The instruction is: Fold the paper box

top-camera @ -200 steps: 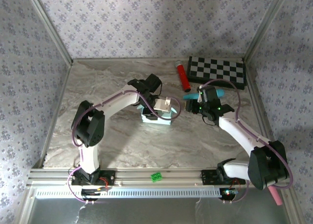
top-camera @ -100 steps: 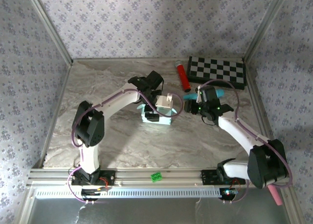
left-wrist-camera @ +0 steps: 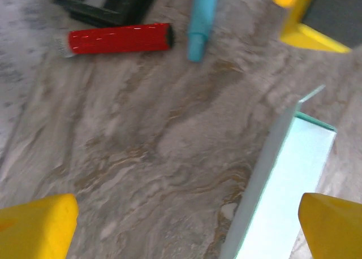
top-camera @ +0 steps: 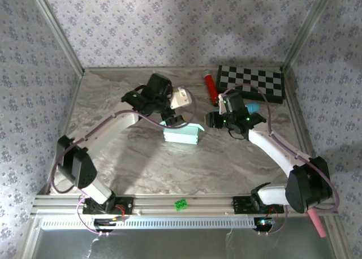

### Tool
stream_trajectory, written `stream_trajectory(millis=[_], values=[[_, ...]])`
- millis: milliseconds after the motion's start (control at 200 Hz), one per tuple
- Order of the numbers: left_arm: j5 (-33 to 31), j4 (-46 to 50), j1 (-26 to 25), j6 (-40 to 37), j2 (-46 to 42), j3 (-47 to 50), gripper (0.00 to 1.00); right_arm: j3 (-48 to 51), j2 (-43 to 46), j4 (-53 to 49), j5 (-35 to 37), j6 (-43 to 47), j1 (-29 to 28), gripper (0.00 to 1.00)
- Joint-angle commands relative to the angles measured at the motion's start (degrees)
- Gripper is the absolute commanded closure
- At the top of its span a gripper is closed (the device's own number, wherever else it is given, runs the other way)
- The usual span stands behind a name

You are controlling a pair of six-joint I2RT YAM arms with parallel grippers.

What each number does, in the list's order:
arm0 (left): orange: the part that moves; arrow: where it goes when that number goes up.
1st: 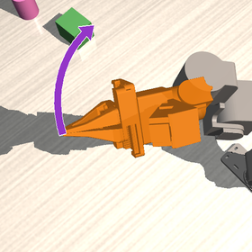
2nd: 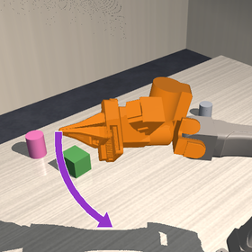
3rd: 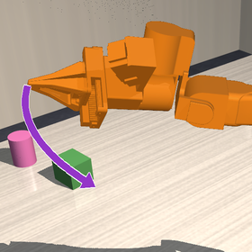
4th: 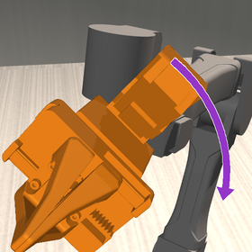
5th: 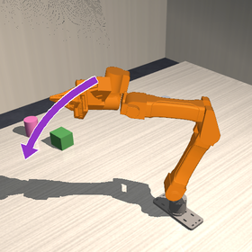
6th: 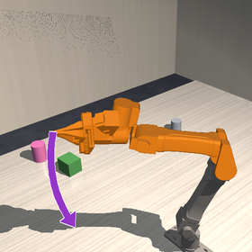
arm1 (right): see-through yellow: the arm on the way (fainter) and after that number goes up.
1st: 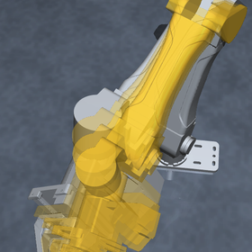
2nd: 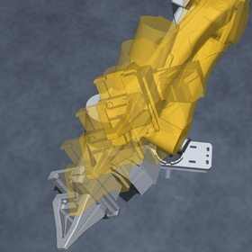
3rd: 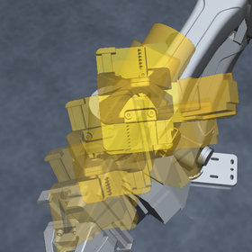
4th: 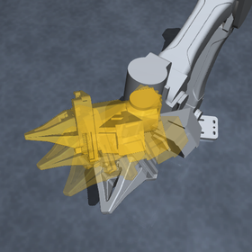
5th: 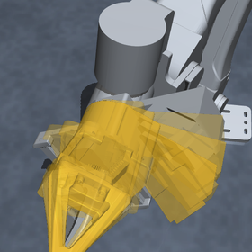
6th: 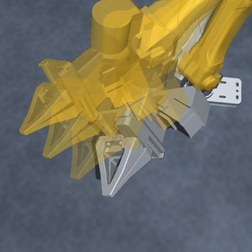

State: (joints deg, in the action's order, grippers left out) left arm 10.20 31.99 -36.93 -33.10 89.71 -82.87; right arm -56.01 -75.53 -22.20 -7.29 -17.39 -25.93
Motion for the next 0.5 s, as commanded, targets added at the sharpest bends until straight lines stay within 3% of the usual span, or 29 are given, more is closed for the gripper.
stream_trajectory(millis=[0,80,160,290,495], values=[[4.76,-6.41,5.47,12.99,-4.34,2.67,0.02,-4.19,-1.72,-5.79,1.55,4.40,-1.71,0.48],[7.33,-4.12,9.30,20.37,-5.58,2.64,0.11,-6.38,-2.56,-8.58,2.60,6.02,-3.11,0.48],[8.54,-1.39,11.68,24.35,-6.29,3.20,0.28,-7.93,-2.91,-10.66,3.11,7.47,-4.10,0.49],[8.66,2.99,12.47,26.30,-7.42,5.44,0.30,-9.28,-2.77,-13.05,2.67,9.26,-5.06,0.50],[11.75,5.73,13.09,27.11,-8.04,9.46,0.44,-9.80,-2.95,-14.85,0.01,11.62,-5.75,0.56]])
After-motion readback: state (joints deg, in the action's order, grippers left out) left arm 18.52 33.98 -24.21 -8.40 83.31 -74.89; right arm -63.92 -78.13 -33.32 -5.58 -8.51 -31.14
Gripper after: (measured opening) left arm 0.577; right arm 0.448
